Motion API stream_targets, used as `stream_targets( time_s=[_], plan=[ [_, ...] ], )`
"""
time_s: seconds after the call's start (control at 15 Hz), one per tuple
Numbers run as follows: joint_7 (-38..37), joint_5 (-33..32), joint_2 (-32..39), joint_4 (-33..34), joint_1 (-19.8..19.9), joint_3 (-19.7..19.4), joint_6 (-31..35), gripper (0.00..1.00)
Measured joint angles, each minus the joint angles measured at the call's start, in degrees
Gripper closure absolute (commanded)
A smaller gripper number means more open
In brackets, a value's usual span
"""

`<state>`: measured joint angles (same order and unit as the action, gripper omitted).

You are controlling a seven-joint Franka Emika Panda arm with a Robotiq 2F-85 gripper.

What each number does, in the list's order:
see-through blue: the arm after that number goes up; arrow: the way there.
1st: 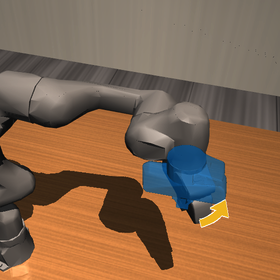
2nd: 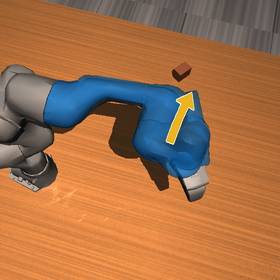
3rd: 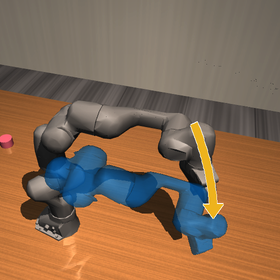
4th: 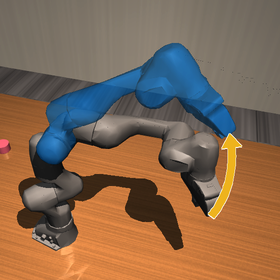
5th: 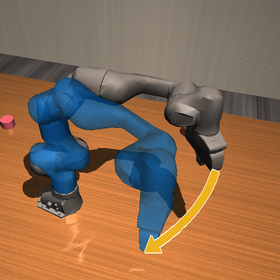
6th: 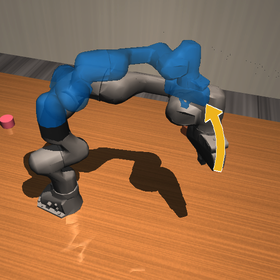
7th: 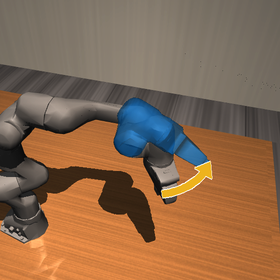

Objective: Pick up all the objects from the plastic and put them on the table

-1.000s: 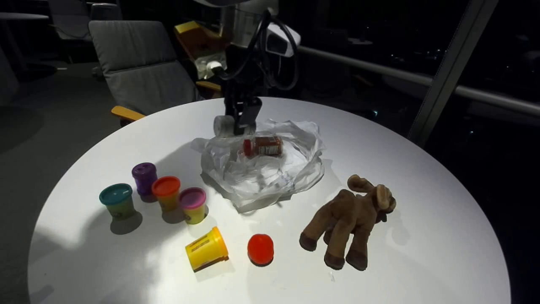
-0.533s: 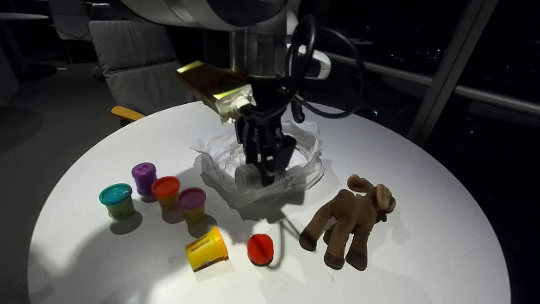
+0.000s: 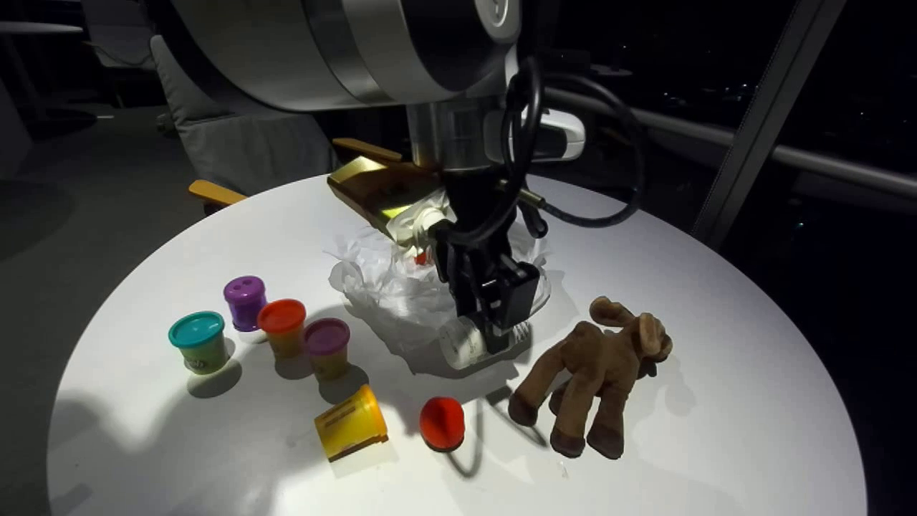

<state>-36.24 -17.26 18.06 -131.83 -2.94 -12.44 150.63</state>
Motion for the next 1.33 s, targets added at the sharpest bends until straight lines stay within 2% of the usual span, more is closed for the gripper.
stream_targets(
  time_s=[0.2,0.6,0.93,1.0,1.07,1.27,1.33],
  plan=[
    [-4.6,-2.3,2.6,1.2,-1.9,-1.3,1.5,0.74],
    [-14.9,-9.2,9.9,6.2,-7.5,-6.9,2.4,0.74],
    [-17.3,-11.1,15.0,8.9,-9.9,-9.0,-0.8,0.74],
    [-17.3,-11.1,15.1,9.2,-10.1,-9.0,-1.8,0.24],
    [-17.3,-11.1,15.1,9.3,-10.2,-9.0,-2.6,0.23],
    [-17.3,-11.1,14.8,9.4,-10.4,-8.9,-3.3,0.01],
    [-17.3,-11.1,14.2,9.5,-10.4,-8.9,-3.3,0.00]
  ],
)
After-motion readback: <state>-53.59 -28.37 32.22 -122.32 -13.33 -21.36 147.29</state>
